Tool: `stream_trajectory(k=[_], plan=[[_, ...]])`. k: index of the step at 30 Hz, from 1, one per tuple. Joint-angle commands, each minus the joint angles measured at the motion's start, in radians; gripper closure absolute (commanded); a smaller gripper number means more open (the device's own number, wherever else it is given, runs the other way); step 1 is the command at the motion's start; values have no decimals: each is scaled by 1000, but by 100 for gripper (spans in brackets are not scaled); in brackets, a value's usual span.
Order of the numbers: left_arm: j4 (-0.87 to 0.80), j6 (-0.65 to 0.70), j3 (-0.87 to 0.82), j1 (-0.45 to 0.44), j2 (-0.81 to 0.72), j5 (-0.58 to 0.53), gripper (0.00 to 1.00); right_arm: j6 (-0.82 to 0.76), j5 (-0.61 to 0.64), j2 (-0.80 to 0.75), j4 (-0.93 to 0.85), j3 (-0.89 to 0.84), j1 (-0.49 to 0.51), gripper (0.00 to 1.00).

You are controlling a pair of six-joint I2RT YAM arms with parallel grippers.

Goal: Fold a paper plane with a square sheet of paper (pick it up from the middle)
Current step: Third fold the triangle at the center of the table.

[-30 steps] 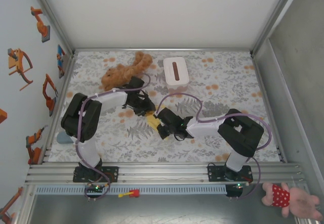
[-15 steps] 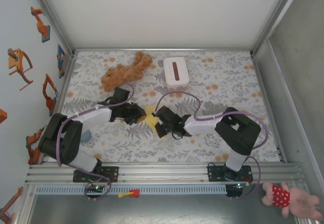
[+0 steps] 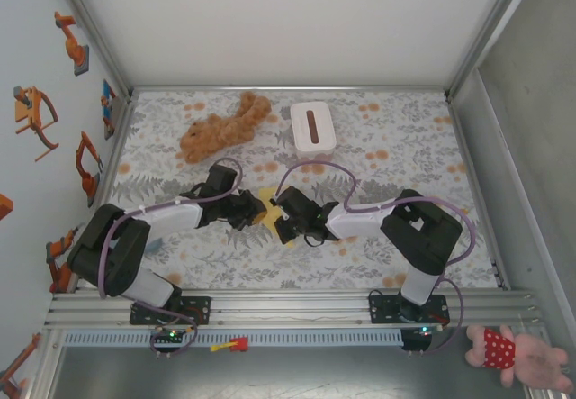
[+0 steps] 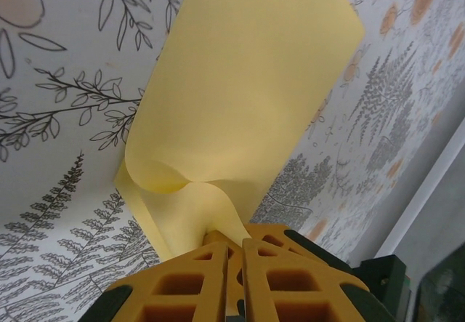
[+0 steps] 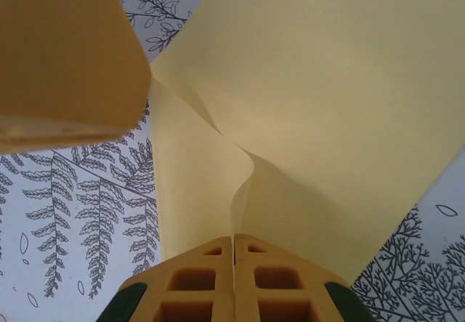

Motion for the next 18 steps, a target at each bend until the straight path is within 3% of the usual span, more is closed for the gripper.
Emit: stream_trajectory(k=[1,18], plan=[[12,-33,20,-16,32,-2,87,14,-2,34,-67,6,-6,100],[28,-33,39,-44,104,3,87,21,-2,45,-70,5,-12,100]])
